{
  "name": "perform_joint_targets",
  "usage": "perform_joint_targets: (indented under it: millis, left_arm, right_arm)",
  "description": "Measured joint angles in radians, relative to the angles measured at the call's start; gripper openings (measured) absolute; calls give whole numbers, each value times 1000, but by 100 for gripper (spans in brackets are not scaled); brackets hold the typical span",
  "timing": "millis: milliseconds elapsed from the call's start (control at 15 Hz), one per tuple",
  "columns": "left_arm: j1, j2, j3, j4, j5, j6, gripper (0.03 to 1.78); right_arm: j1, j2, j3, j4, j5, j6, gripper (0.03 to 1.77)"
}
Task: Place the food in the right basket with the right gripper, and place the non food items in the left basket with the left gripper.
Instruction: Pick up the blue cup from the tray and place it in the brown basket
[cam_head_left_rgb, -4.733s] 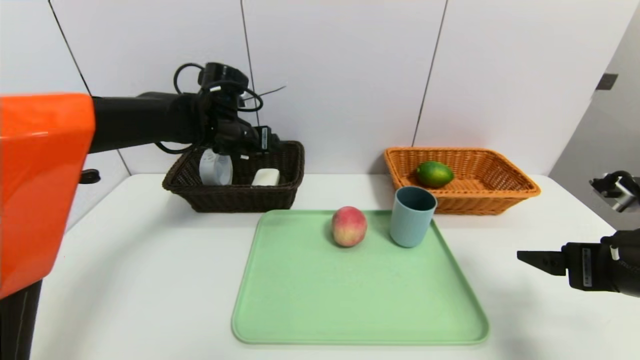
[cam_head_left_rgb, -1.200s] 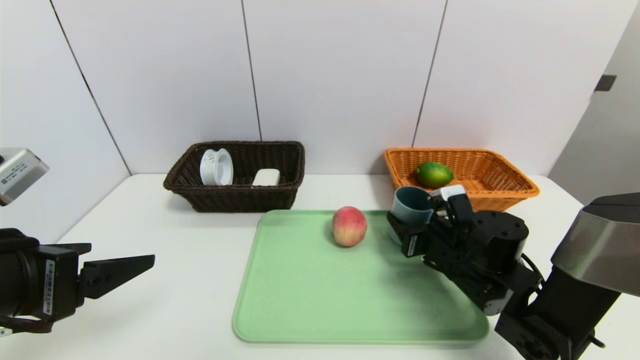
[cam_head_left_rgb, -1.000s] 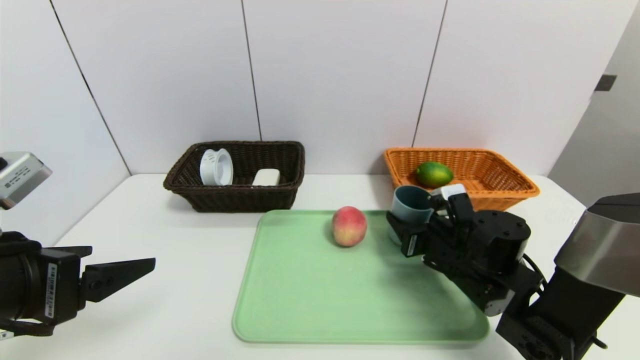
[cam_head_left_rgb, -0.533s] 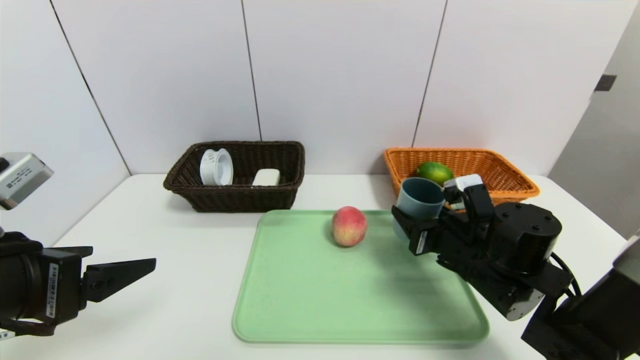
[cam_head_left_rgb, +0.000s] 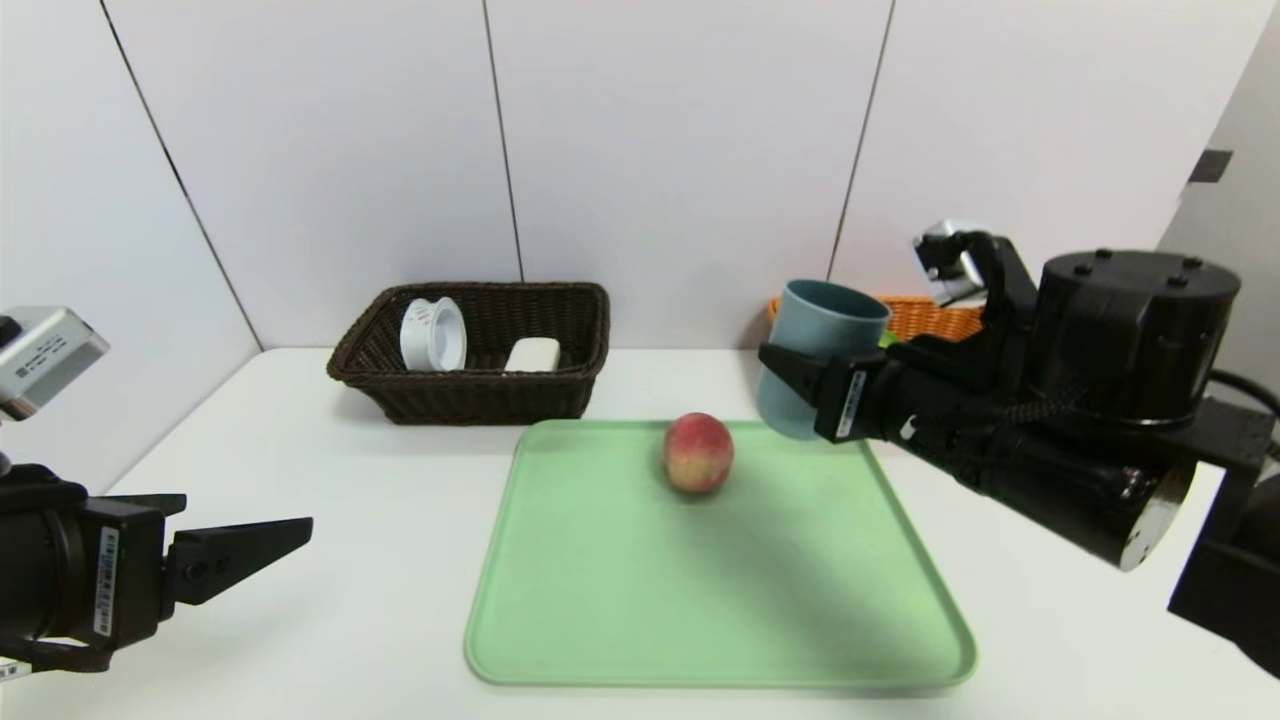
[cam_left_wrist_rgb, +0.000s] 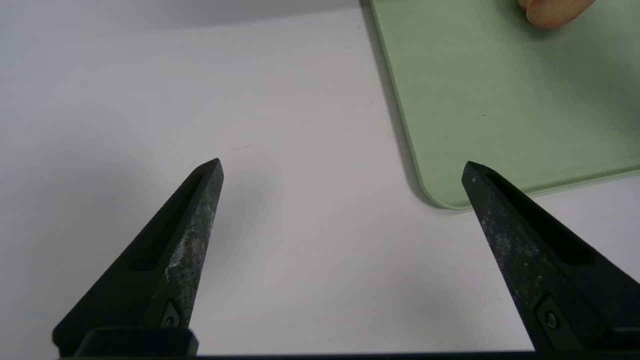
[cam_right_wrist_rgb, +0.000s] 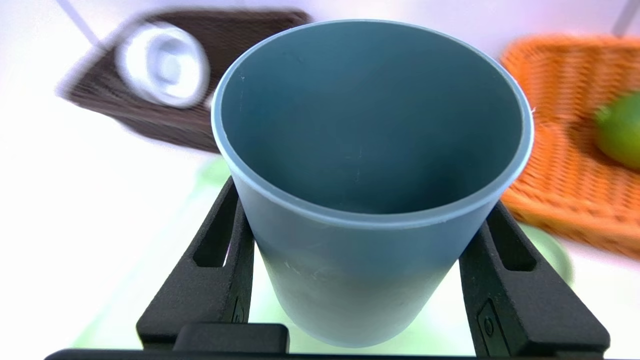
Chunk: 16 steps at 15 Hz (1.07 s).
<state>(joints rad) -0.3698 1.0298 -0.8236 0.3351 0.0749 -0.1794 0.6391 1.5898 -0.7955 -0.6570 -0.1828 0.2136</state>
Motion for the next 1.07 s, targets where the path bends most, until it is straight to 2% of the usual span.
perform_joint_targets:
  millis: [133, 267, 667, 1067]
  left_arm:
    - [0, -4, 0, 2, 1, 0, 169]
    - [0, -9, 0, 5, 1, -1, 169]
    - [0, -28, 32, 4, 6, -5, 169]
    - [13, -53, 32, -1, 16, -4, 169]
  right_arm:
    - [14, -27, -136, 167, 29, 10, 110]
    - [29, -11, -269, 260, 47, 2, 110]
    - [73, 218, -621, 300, 61, -26, 110]
    - [113, 518, -1011, 346, 59, -39, 110]
